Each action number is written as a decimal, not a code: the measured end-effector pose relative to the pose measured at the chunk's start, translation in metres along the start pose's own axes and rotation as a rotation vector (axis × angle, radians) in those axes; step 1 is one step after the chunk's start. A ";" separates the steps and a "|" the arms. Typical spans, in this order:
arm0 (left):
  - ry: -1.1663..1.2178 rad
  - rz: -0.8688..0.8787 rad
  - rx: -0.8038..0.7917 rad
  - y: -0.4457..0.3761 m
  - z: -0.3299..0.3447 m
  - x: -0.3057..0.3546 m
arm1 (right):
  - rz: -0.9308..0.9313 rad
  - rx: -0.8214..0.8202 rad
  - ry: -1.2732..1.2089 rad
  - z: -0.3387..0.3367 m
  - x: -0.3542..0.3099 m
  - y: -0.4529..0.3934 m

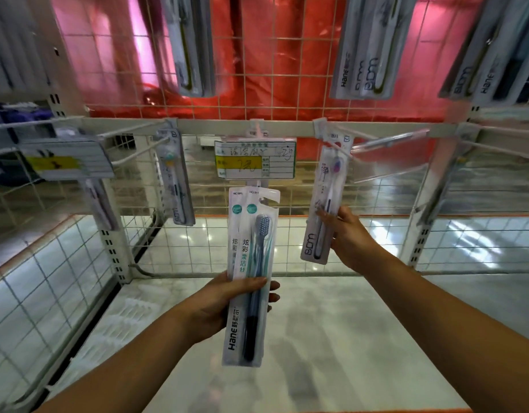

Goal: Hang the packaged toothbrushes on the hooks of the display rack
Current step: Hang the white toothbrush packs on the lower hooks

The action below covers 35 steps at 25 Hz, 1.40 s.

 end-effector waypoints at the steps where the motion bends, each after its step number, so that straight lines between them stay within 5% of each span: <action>1: -0.004 -0.002 0.010 0.005 -0.004 0.001 | -0.004 0.002 -0.038 0.002 0.003 0.005; 19: 0.128 0.019 0.136 0.062 -0.065 -0.022 | -0.049 0.106 -0.407 0.053 0.021 0.049; 35: 0.155 -0.025 0.157 0.071 -0.059 -0.047 | 0.028 0.128 -0.415 0.056 0.006 0.103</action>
Point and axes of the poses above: each hand's wrist, its own y-axis away from the middle knuckle, its own z-axis out of the palm, x = y × z, the point moved 6 cm from there along -y, towards the middle knuckle, and after that the axes turned 14 degrees about -y, right-handed, at the moved point
